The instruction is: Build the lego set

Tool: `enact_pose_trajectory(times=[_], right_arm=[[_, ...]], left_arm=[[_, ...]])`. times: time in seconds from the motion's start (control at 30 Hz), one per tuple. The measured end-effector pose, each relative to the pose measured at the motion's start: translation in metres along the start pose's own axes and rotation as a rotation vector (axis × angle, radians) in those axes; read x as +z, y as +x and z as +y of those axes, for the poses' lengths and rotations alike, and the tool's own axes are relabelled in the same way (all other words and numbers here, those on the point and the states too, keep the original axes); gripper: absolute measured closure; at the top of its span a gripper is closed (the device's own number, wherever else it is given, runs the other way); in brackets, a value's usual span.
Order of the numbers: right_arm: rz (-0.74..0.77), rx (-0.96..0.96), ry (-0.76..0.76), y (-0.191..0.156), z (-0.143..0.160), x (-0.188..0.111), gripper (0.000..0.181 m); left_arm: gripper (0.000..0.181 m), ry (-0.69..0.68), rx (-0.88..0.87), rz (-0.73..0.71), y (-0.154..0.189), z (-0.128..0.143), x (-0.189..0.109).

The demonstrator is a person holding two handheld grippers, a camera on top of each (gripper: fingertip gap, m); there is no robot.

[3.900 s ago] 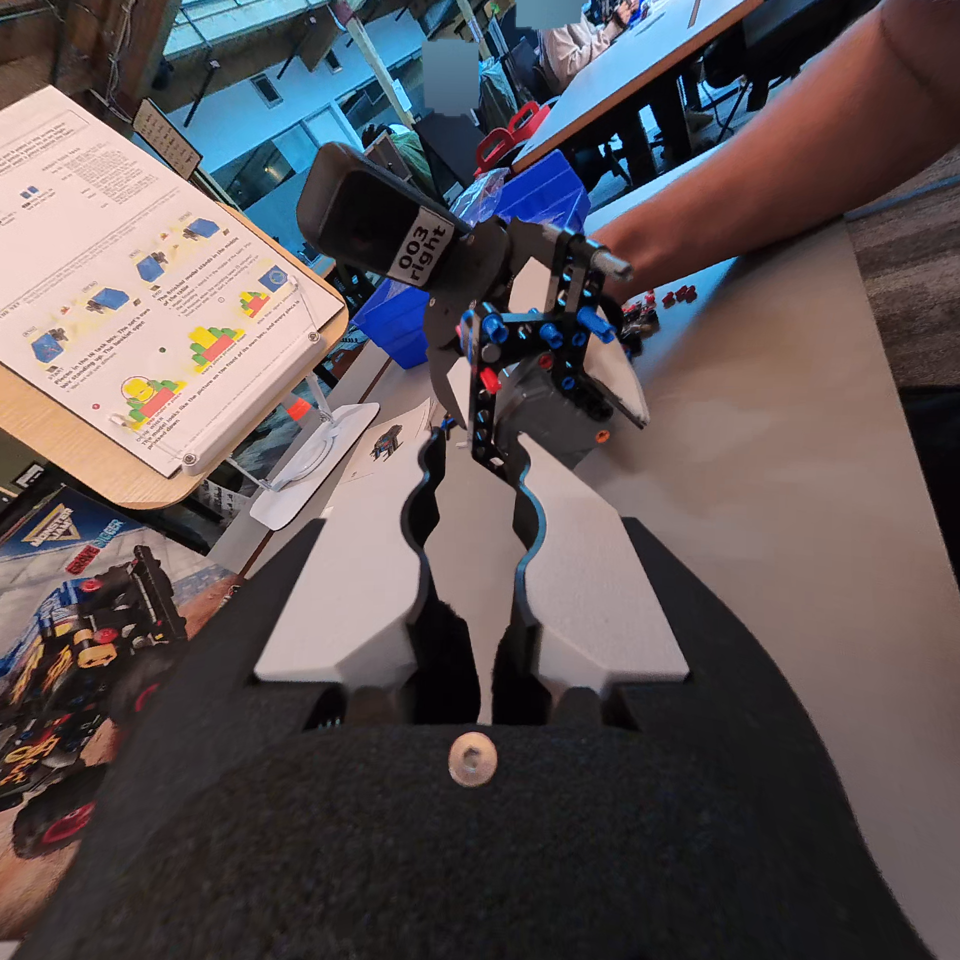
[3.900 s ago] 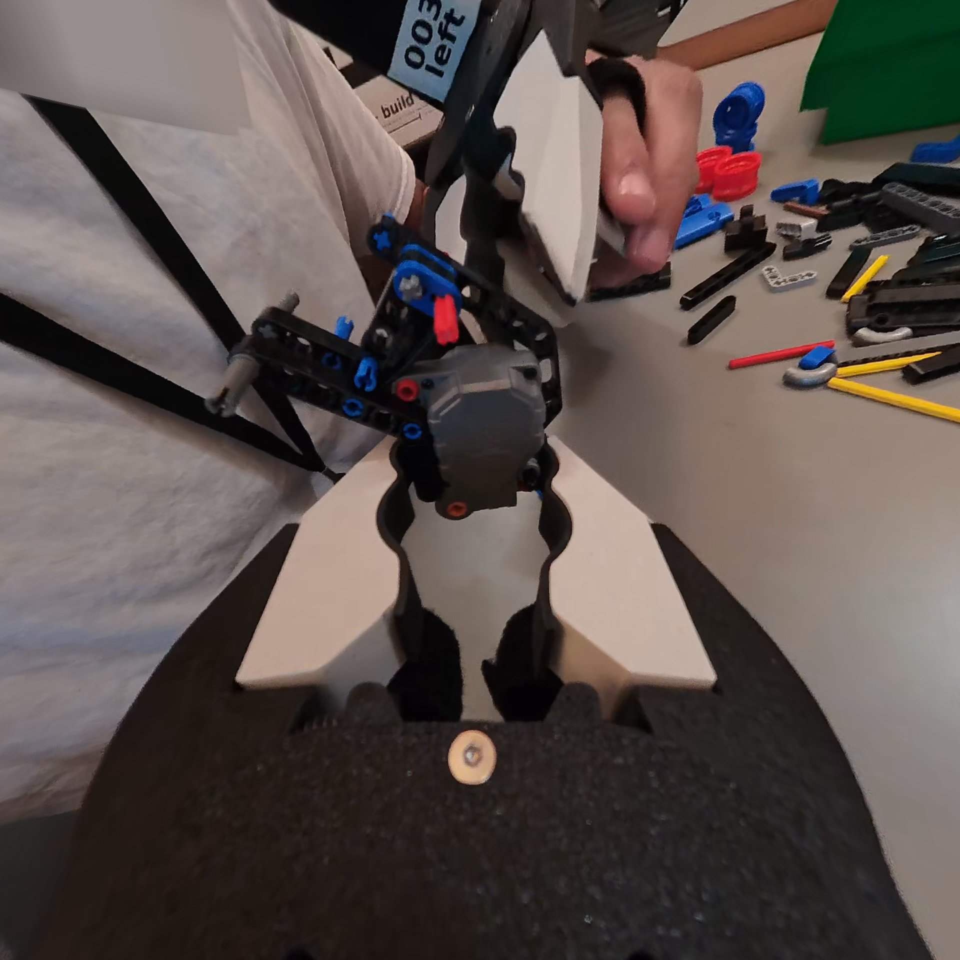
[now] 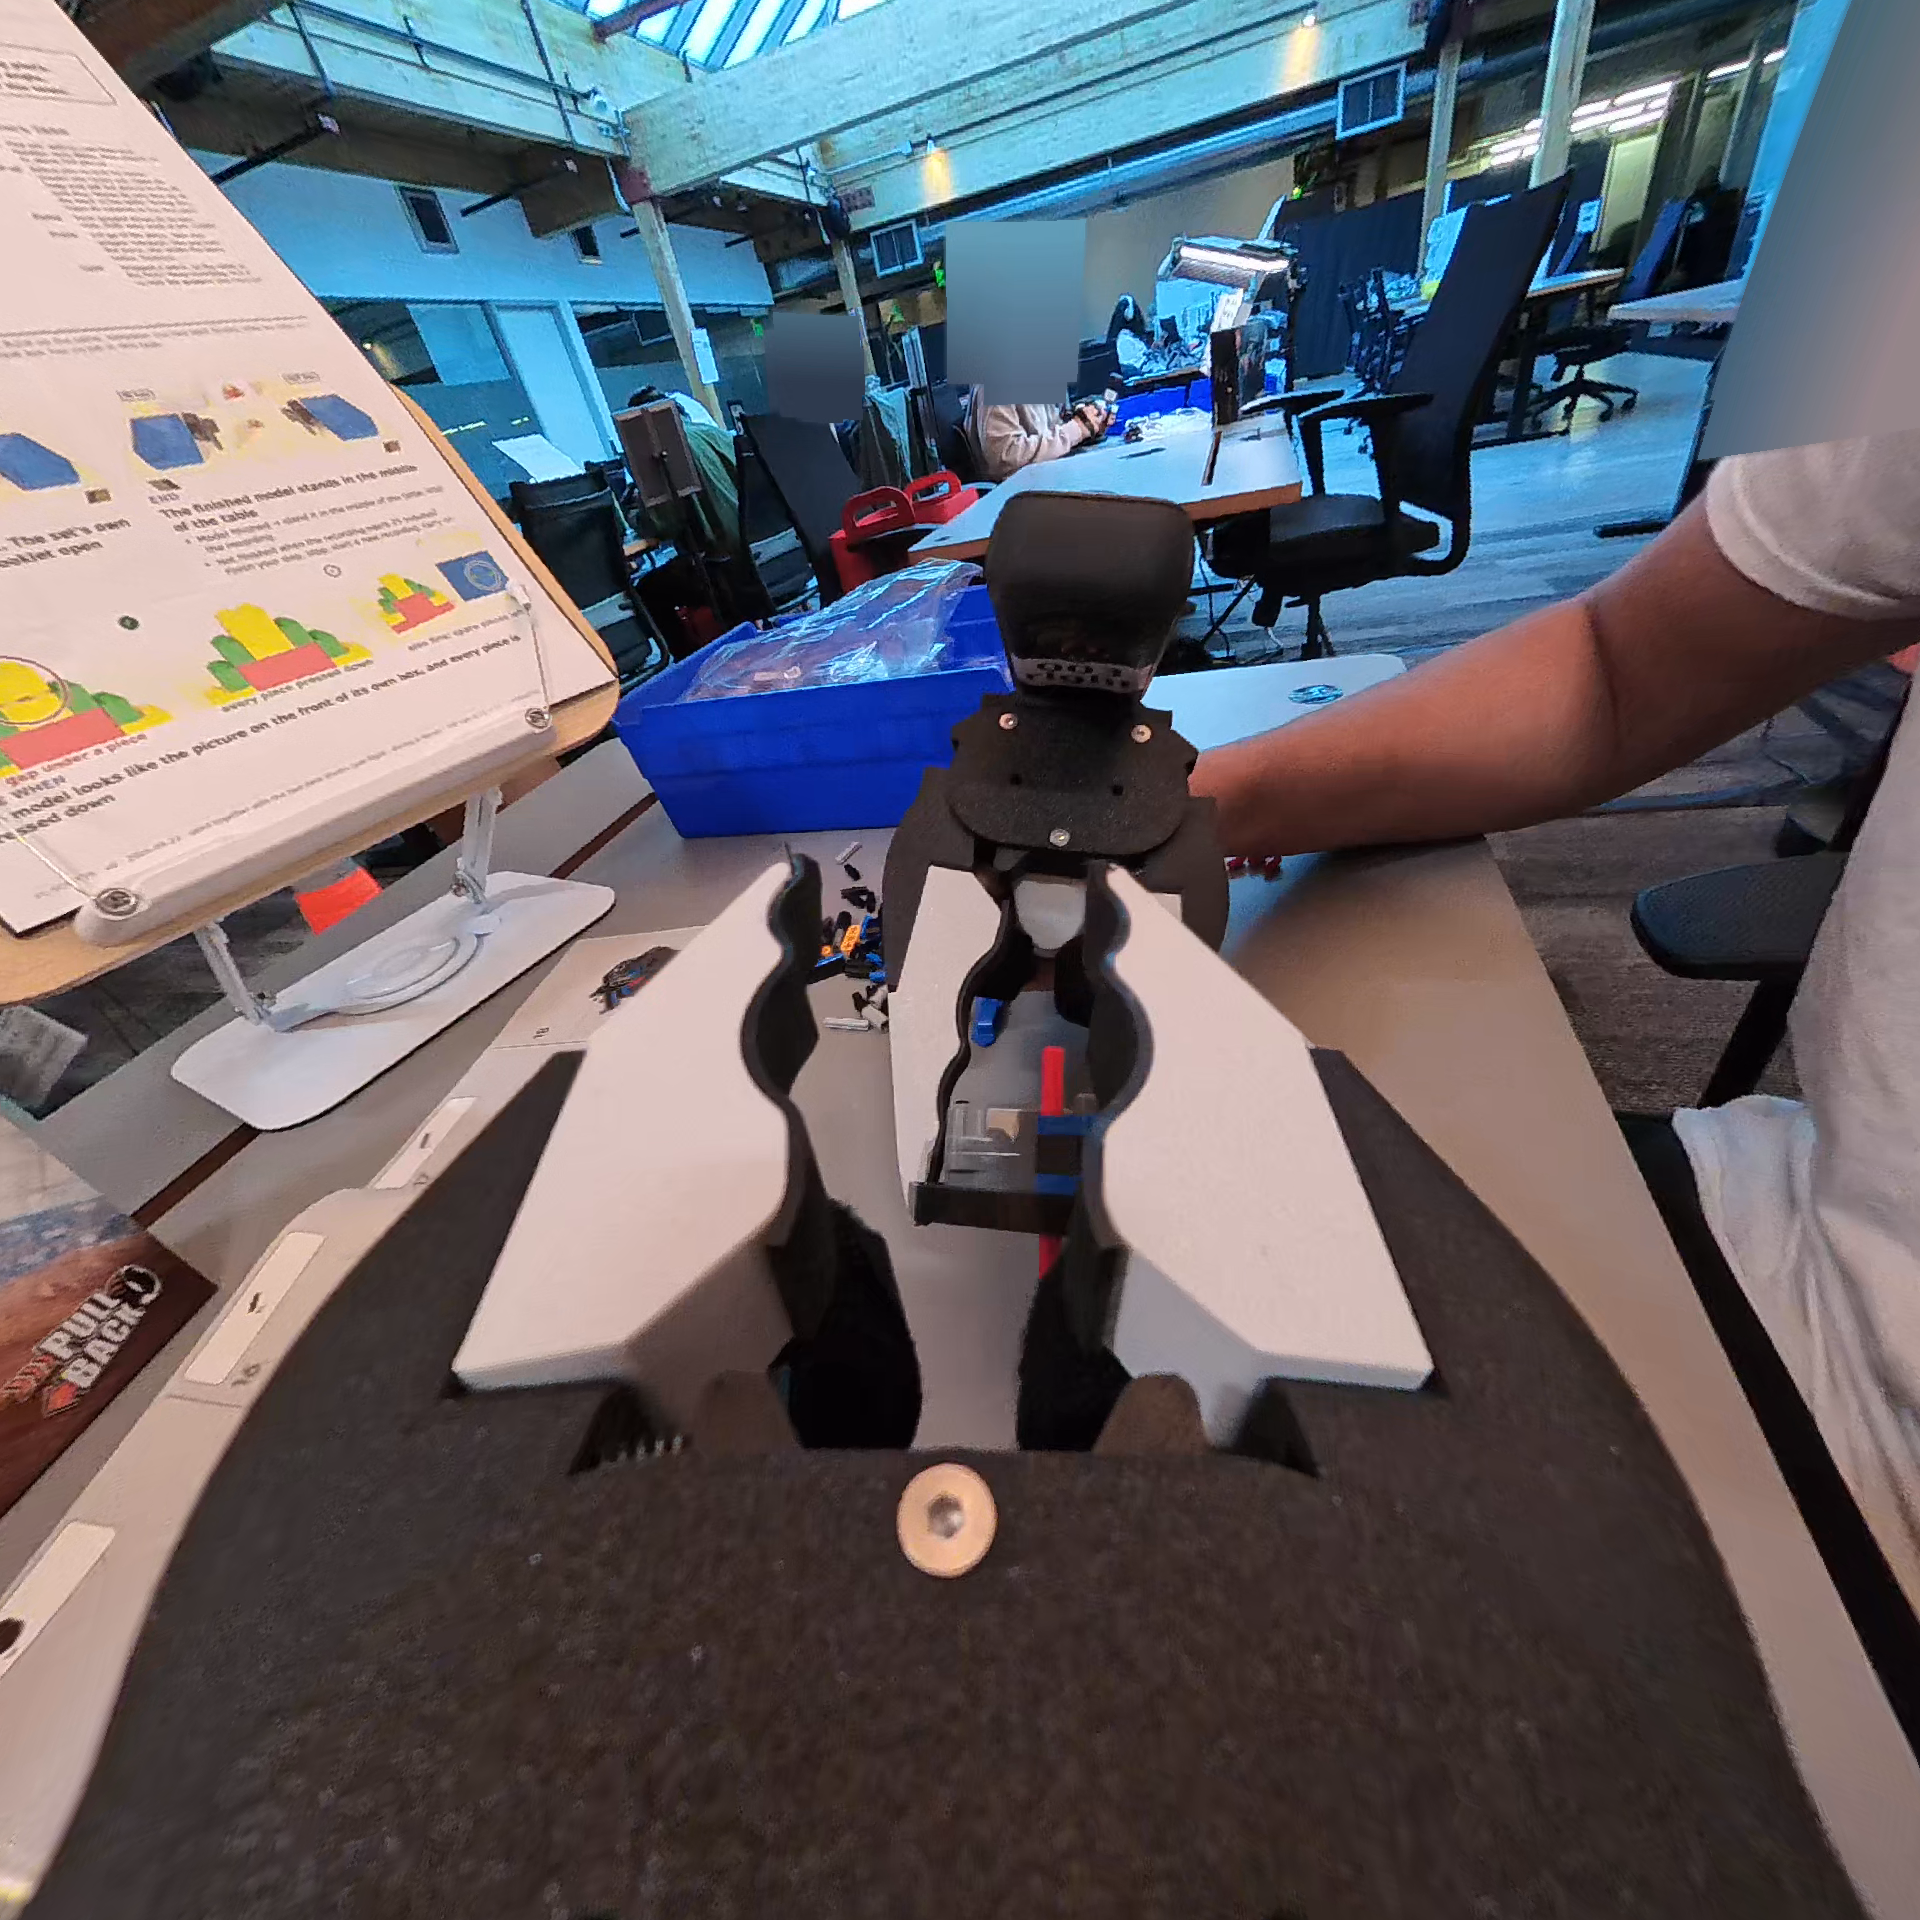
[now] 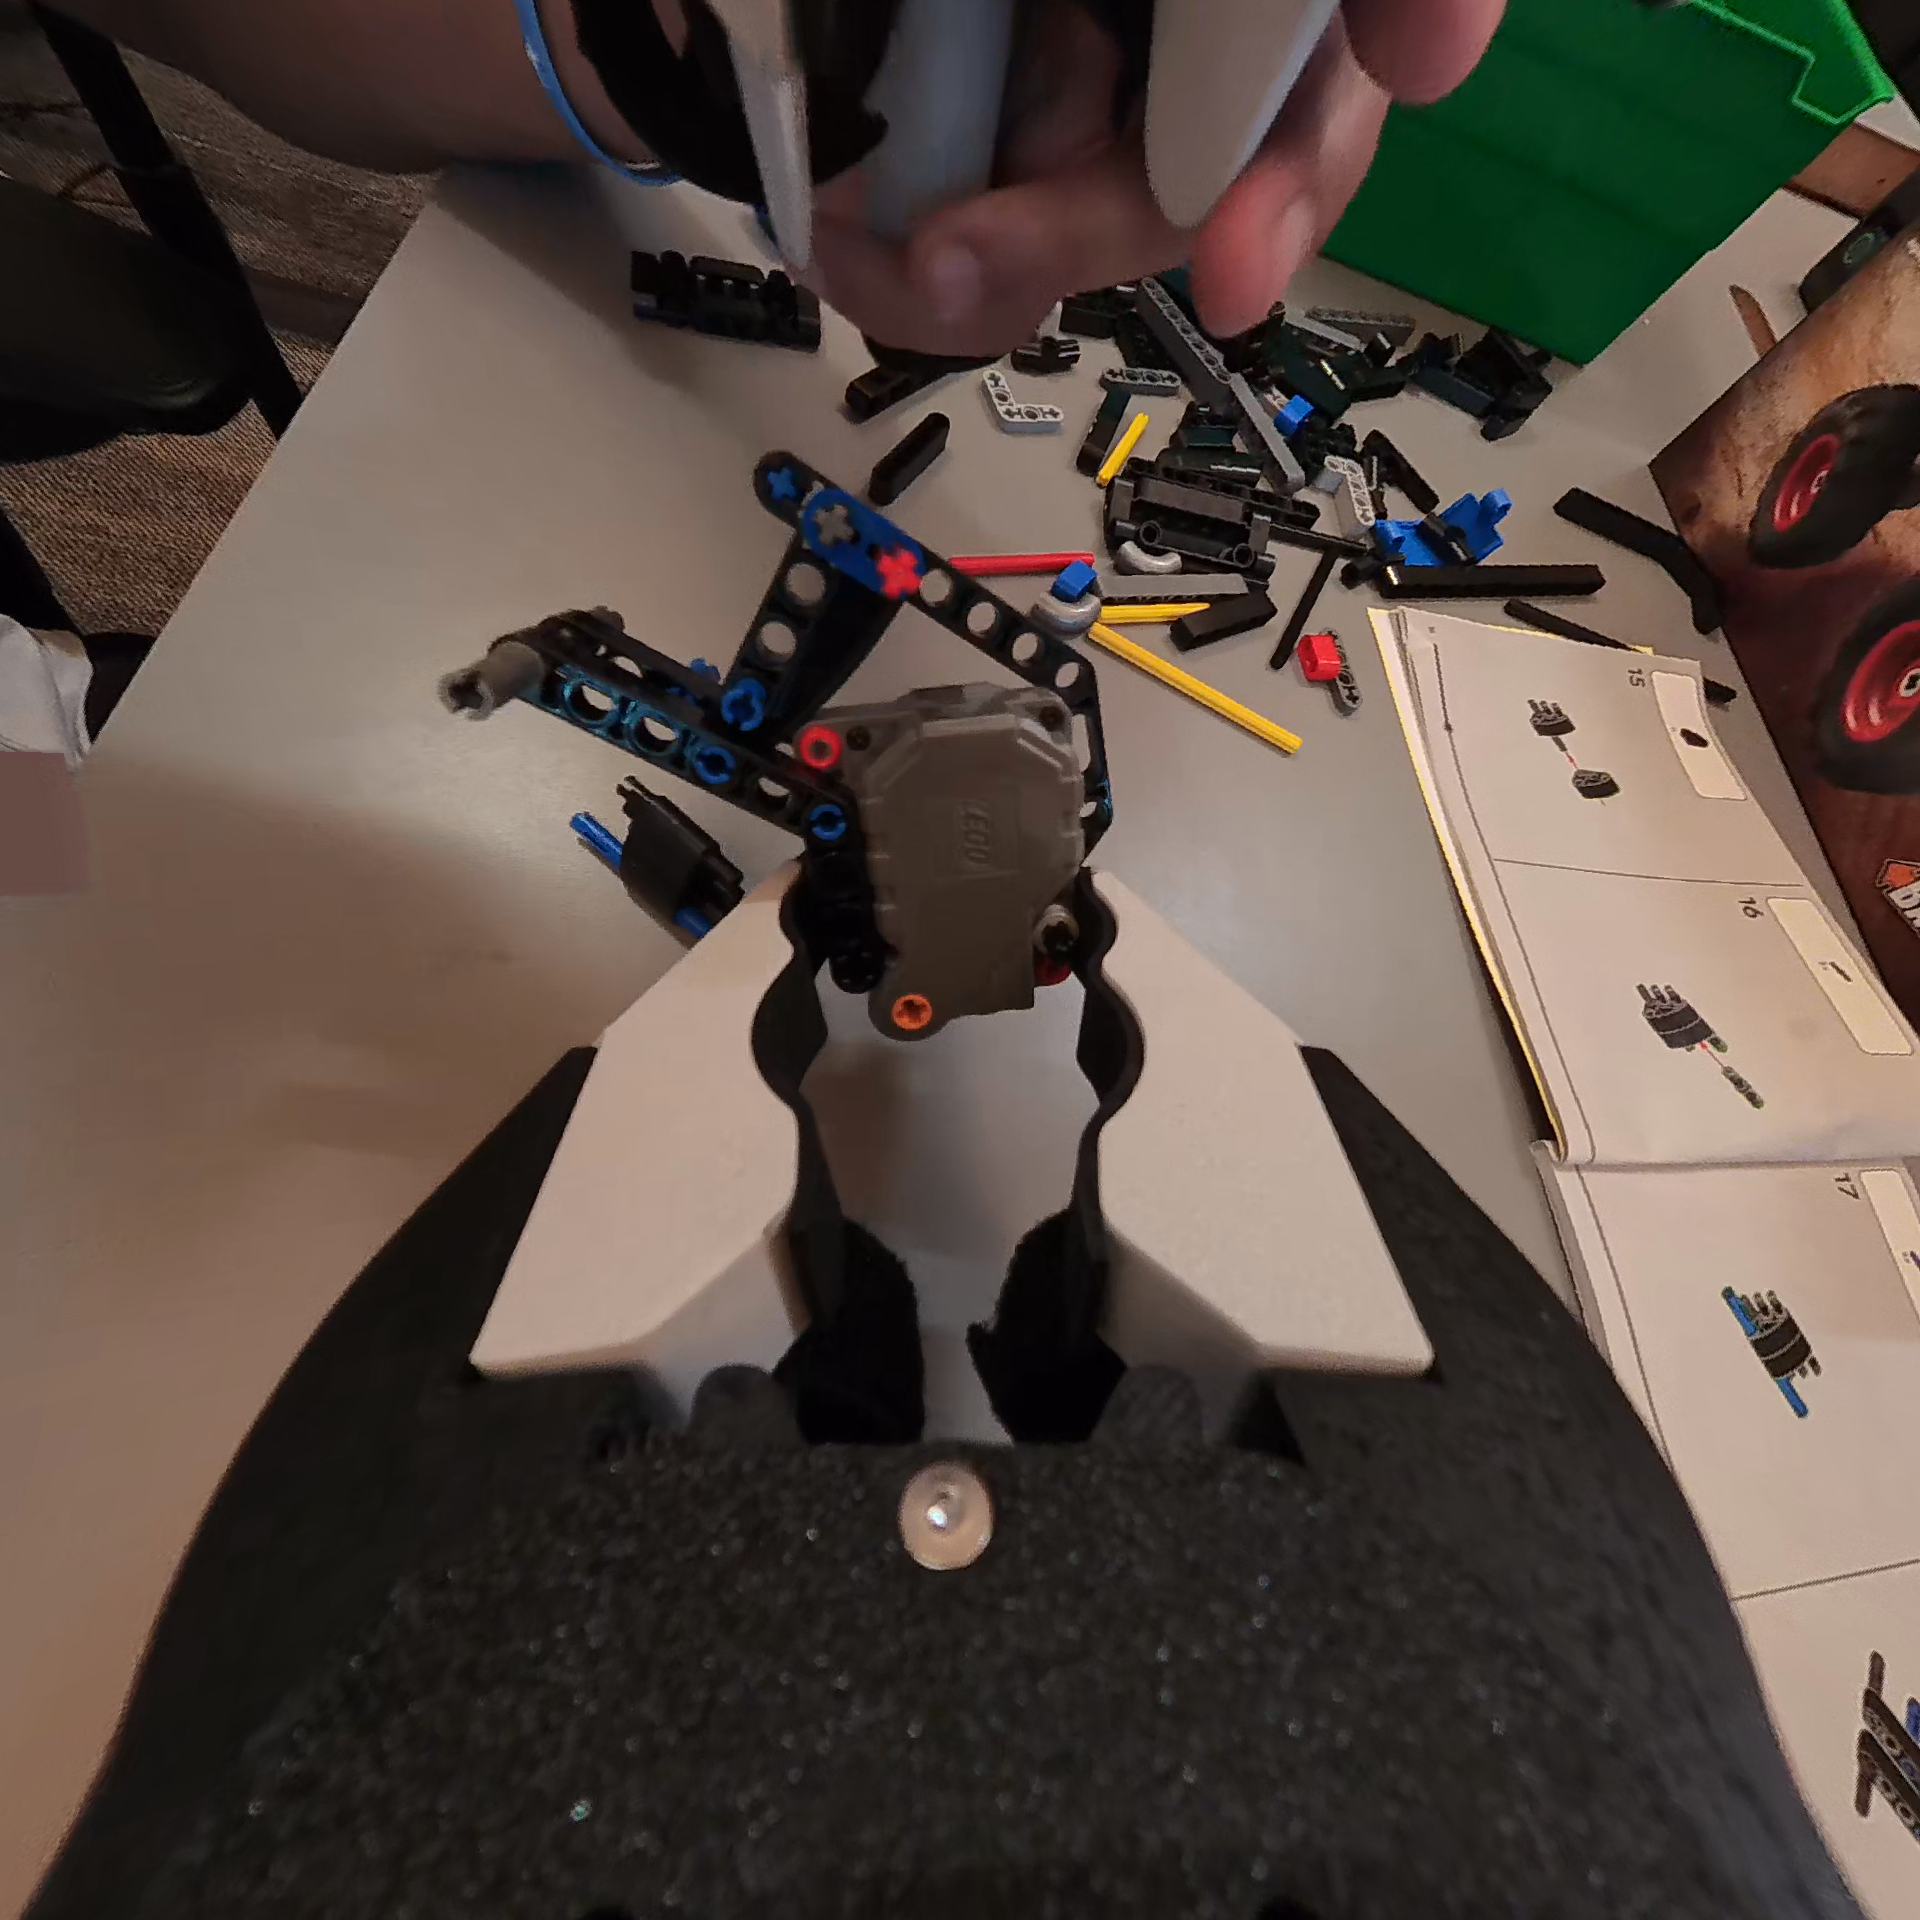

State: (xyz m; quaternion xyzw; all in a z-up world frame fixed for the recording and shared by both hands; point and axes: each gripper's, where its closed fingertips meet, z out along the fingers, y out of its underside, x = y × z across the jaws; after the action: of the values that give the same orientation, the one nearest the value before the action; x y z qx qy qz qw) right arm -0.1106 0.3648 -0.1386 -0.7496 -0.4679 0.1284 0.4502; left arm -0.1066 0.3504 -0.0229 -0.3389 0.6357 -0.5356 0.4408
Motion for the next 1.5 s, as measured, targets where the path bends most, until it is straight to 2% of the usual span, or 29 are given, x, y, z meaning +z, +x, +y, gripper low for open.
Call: enact_pose_trajectory(times=[0.2,0.37,0.53,0.7,0.77,0.97,1.13,1.5], right_arm=[[-0.004,0.012,-0.018,0.003,0.004,-0.003,0.136],[0.002,0.031,-0.124,0.008,0.019,-0.008,0.136],[0.032,0.092,-0.239,0.024,0.039,-0.027,0.136],[-0.046,0.129,-0.359,0.009,0.056,-0.036,0.136],[-0.087,0.132,-0.369,0.0,0.056,-0.032,0.136],[-0.082,0.092,-0.401,-0.005,0.058,-0.026,0.136],[-0.081,0.077,-0.45,-0.007,0.066,-0.023,0.136],[-0.095,0.143,-0.435,-0.005,0.065,-0.019,0.136]], left_arm=[[0.133,-0.018,0.01,0.008,0.003,0.005,0.002],[0.133,-0.04,0.007,-0.004,0.0,0.008,0.002],[0.133,-0.178,-0.035,-0.099,-0.021,0.038,0.007],[0.127,-0.324,-0.106,-0.145,-0.038,0.071,0.006],[0.128,-0.356,-0.115,-0.134,-0.037,0.079,0.005],[0.128,-0.43,-0.133,-0.088,-0.027,0.089,0.002],[0.129,-0.465,-0.122,-0.111,-0.03,0.095,0.002],[0.129,-0.553,-0.081,-0.171,-0.037,0.114,0.0]])
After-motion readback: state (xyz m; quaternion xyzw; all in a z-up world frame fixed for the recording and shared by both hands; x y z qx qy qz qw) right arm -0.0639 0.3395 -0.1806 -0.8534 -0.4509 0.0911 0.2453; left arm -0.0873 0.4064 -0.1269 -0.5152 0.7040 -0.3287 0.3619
